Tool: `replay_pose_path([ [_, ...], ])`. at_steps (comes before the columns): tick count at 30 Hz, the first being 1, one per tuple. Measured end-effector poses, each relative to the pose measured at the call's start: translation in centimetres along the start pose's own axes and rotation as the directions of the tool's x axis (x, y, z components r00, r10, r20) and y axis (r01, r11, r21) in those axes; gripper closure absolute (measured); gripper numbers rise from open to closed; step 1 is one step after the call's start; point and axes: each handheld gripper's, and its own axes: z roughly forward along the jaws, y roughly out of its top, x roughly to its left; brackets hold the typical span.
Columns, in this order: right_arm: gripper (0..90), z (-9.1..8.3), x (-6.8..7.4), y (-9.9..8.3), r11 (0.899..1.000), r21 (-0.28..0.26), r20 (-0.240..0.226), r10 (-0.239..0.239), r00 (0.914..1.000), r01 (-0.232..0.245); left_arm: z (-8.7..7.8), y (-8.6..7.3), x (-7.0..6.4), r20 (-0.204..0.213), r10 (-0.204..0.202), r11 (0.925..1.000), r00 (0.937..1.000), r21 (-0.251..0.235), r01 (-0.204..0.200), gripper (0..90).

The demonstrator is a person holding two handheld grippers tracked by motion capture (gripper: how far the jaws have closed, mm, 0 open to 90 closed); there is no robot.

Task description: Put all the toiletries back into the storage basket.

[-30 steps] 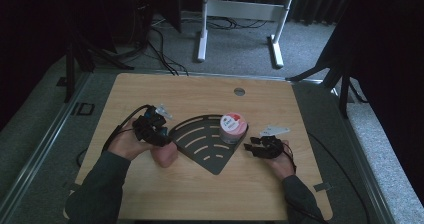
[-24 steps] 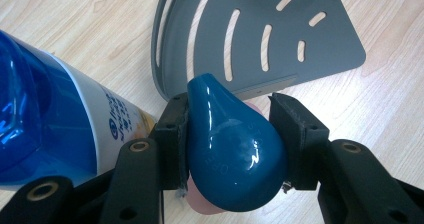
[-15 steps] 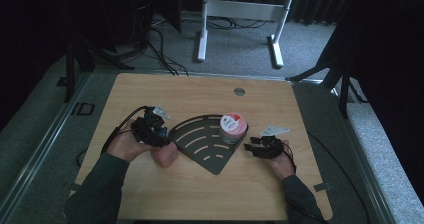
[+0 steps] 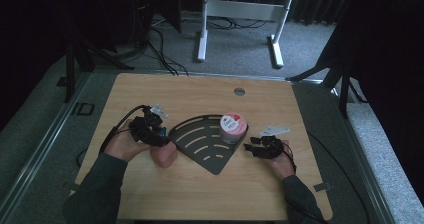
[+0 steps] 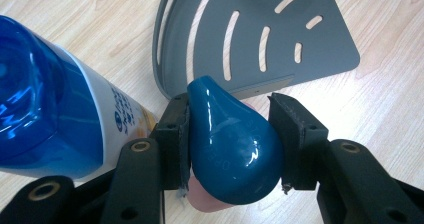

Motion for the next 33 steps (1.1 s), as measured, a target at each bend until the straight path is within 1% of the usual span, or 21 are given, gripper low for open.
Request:
replay_pose_path([
  [2,53.7,0.00,0.00,0.00,1.000,0.000,0.000,0.000,1.0000,0.000,-0.11,-0.13,0.02,0.001,-0.001,1.0000,1.0000,-0.003,0.001,52.6],
  [5,53.7,0.00,0.01,0.00,1.000,0.000,-0.002,0.002,1.0000,-0.002,-0.18,-0.36,0.20,0.013,-0.014,0.9998,0.9998,-0.013,0.014,51.7],
  [7,53.7,0.00,0.00,0.00,1.000,0.000,-0.002,0.002,1.0000,-0.002,-0.21,-0.45,0.26,0.021,-0.012,0.9998,0.9997,-0.018,0.013,53.4],
  [12,53.7,0.00,0.01,0.00,1.000,0.000,-0.001,0.003,1.0000,-0.003,-0.23,-0.34,0.09,0.011,-0.006,0.9999,0.9999,-0.014,0.006,54.3],
  [20,53.6,0.00,0.00,0.00,1.000,0.000,-0.002,0.002,1.0000,-0.002,-0.31,-0.29,0.09,0.014,-0.005,0.9999,0.9999,-0.016,0.005,54.6],
  [22,53.5,0.00,-0.01,0.00,1.000,-0.001,-0.003,0.003,1.0000,-0.003,-0.45,-0.29,0.13,0.016,-0.002,0.9996,0.9999,-0.029,0.002,55.0],
  [23,53.5,0.00,-0.02,0.00,1.000,-0.001,-0.003,0.002,1.0000,-0.002,-0.48,-0.26,0.14,0.019,-0.004,0.9996,0.9998,-0.027,0.004,56.3],
  [33,53.4,0.00,-0.02,0.00,1.000,-0.001,-0.003,0.000,1.0000,0.000,-0.47,-0.18,0.01,0.012,-0.001,0.9996,0.9999,-0.028,0.002,57.3],
])
